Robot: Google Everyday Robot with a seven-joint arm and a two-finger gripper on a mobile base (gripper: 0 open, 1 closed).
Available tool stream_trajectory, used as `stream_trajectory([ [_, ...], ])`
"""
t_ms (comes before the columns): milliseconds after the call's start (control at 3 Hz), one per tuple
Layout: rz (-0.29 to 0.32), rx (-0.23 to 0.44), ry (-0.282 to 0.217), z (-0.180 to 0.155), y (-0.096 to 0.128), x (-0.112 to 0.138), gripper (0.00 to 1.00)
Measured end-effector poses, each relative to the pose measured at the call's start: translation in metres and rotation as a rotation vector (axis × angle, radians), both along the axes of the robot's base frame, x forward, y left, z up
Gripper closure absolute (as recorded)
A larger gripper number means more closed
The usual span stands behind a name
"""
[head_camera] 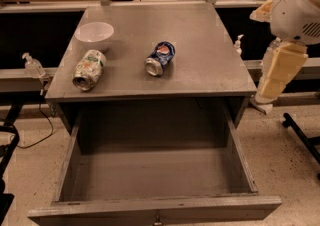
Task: Place pepsi can into top drawer
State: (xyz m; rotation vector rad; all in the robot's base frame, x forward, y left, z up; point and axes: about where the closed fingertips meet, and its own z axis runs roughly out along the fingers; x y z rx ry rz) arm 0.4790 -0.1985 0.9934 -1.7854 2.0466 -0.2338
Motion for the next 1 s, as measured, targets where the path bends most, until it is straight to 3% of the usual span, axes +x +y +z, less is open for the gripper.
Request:
stream_trajectory([
  [333, 0.174, -0.097, -0.056, -0.012, 0.027, 0.061, 0.00],
  [667, 0.407, -0.225, -0.099, -0.029, 0.074, 0.117, 0.00],
  [1000, 0.652, -0.309, -0.116, -0.047, 0.127, 0.154, 0.00],
])
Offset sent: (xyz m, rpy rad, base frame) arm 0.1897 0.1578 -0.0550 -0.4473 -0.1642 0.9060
